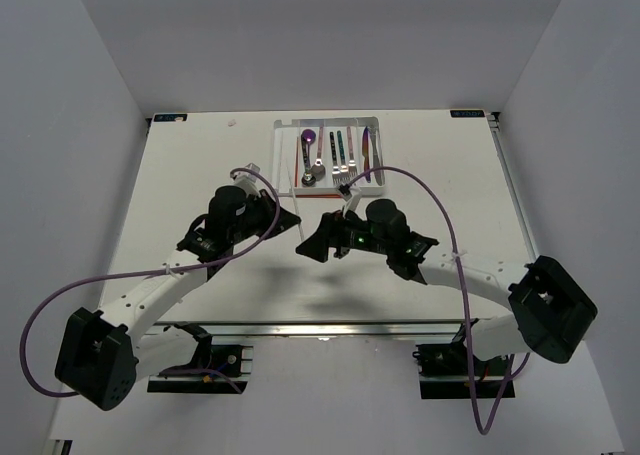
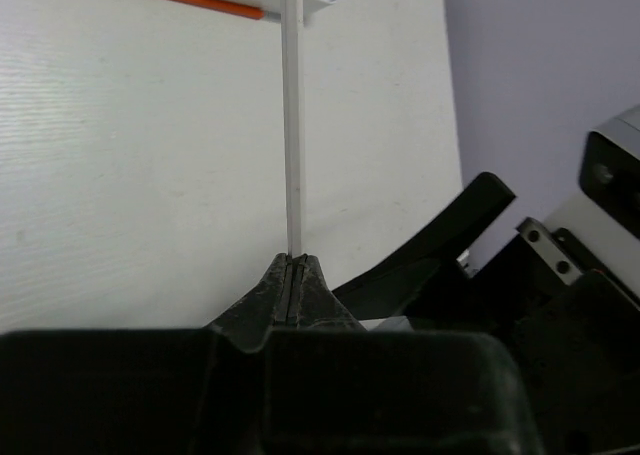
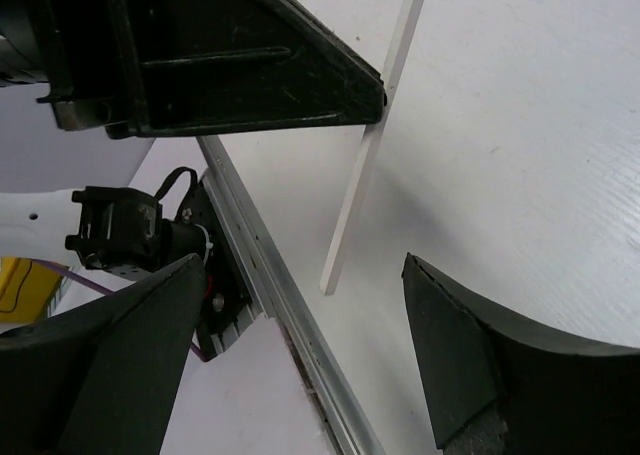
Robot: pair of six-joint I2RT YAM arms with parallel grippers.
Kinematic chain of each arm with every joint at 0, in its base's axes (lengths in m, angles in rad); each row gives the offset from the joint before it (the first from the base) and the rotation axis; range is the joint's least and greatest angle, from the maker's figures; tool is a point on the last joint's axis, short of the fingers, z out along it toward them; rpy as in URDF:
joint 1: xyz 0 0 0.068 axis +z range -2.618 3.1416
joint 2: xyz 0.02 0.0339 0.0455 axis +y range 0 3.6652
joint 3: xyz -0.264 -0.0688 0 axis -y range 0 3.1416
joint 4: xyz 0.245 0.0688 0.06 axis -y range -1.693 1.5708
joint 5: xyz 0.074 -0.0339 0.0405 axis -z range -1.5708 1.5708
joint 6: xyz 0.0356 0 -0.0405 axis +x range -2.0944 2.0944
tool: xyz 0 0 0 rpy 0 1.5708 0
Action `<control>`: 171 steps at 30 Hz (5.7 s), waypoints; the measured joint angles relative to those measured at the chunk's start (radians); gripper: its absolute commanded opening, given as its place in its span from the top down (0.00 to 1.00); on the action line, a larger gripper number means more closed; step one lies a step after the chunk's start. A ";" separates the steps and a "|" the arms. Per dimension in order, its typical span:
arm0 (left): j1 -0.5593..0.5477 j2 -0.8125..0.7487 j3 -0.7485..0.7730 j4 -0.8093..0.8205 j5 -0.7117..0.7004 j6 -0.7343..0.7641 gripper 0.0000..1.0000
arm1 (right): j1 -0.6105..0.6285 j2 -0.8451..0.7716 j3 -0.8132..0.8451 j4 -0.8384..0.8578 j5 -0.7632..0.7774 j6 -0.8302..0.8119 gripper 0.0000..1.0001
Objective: Sort the eating utensils into containers
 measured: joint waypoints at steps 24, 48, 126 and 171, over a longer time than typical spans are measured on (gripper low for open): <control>-0.001 -0.015 0.383 -0.293 -0.403 0.059 0.02 | -0.053 0.404 0.526 -0.251 0.247 -0.117 1.00; -0.001 -0.140 0.291 -0.457 -0.667 0.313 0.02 | -0.158 1.152 1.398 -0.578 0.412 -0.098 0.98; -0.290 1.014 0.895 -0.360 -0.269 1.315 0.03 | -0.732 -0.529 -0.217 -0.404 0.431 -0.055 0.11; -0.211 1.313 1.404 -0.774 -0.055 1.501 0.04 | -0.732 -0.509 -0.217 -0.369 0.251 -0.055 0.11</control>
